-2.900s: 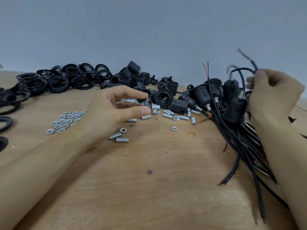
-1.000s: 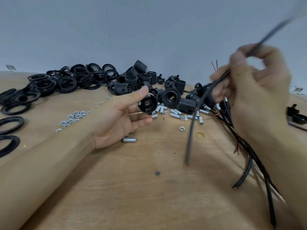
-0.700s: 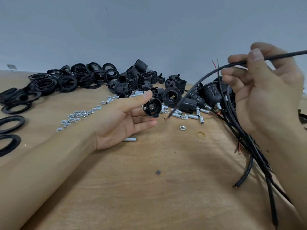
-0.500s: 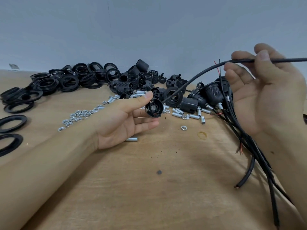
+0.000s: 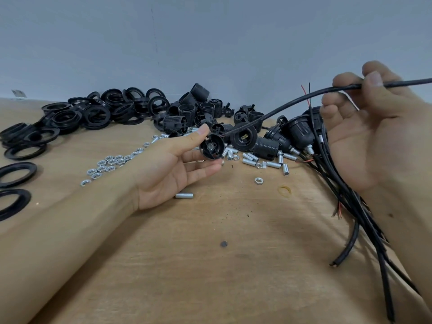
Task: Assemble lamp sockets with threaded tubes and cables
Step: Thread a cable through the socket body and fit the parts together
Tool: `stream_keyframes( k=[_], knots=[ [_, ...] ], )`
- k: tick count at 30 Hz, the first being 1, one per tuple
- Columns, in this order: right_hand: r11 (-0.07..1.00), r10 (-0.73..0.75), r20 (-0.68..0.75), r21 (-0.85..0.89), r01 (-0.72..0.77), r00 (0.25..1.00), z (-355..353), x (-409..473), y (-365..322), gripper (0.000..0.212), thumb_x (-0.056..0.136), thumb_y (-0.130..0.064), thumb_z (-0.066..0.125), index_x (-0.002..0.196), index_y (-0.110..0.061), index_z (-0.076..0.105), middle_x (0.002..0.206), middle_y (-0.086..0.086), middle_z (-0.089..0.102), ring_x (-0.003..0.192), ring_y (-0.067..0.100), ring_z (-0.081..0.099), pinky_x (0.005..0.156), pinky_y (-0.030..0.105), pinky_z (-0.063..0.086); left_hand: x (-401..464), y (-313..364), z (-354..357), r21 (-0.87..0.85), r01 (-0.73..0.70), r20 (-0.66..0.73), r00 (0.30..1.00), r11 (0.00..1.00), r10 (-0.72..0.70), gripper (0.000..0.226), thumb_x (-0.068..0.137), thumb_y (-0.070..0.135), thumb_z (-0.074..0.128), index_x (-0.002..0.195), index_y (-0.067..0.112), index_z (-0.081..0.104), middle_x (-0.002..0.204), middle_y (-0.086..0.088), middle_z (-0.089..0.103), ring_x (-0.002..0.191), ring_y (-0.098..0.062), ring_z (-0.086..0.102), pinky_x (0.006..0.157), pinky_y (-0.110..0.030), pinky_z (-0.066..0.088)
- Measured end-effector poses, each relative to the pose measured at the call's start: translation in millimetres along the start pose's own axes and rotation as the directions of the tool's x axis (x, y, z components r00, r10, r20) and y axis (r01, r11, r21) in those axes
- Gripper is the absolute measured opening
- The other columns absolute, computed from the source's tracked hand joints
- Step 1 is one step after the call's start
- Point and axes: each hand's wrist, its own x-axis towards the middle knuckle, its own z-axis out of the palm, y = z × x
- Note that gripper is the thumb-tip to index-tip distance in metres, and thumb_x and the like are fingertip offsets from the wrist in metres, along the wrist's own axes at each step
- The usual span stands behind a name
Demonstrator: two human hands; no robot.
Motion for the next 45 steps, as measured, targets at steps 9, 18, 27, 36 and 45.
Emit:
stream_keyframes(
  k=[9,18,27,36,45],
  knots=[
    [0.999,-0.014,0.000,-0.035,0.014,1.000,0.7,-0.4,4.9,0.010,0.102,-0.009,0.042,0.100,-0.013,0.051,0.078,0.004,0.072,0.066,0.019,0.066,0.067,0.025,0.051,-1.1,0.2,1.5,0.027,-0.008,-0.018,1.000,1.000,0.008,0.022,0.080,0.037,0.071,0.083,0.017,0.082,0.094,-0.007,0.075,0.085,-0.017,0.073,0.076,-0.026,0.059],
    [1.000,0.008,-0.007,-0.017,-0.008,1.000,0.6,-1.0,10.0,0.011,0.102,-0.008,0.042,0.100,-0.012,0.052,0.080,0.004,0.073,0.071,0.020,0.068,0.072,0.022,0.052,-2.4,0.4,4.5,0.042,0.003,-0.028,1.000,0.999,-0.002,0.021,0.078,0.036,0.071,0.079,0.018,0.081,0.092,-0.008,0.076,0.082,-0.017,0.074,0.074,-0.025,0.059],
    [1.000,-0.019,-0.011,-0.016,0.018,1.000,0.7,-1.9,16.0,0.012,0.102,-0.004,0.041,0.101,-0.009,0.052,0.087,0.008,0.073,0.084,0.026,0.071,0.080,0.028,0.055,-3.1,0.9,4.2,0.056,0.020,0.004,1.000,0.998,-0.020,0.021,0.079,0.037,0.071,0.079,0.019,0.081,0.092,-0.007,0.076,0.083,-0.016,0.073,0.075,-0.026,0.059],
    [0.986,-0.097,0.053,-0.128,0.103,0.994,1.2,-4.2,17.2,0.013,0.100,-0.002,0.044,0.097,-0.011,0.052,0.086,0.008,0.073,0.079,0.027,0.071,0.078,0.030,0.054,-2.0,1.1,3.2,0.034,0.021,-0.009,1.000,0.999,-0.021,0.020,0.078,0.037,0.072,0.079,0.019,0.082,0.092,-0.008,0.076,0.082,-0.017,0.074,0.074,-0.026,0.059],
    [0.987,-0.088,0.052,-0.127,0.094,0.995,3.7,-4.8,14.1,0.014,0.100,-0.002,0.044,0.095,-0.011,0.053,0.088,0.008,0.073,0.084,0.029,0.072,0.080,0.029,0.054,-1.6,0.9,0.7,0.029,0.023,0.008,1.000,0.999,-0.023,0.020,0.078,0.037,0.073,0.078,0.019,0.081,0.092,-0.008,0.076,0.083,-0.017,0.074,0.075,-0.026,0.059]
  ],
)
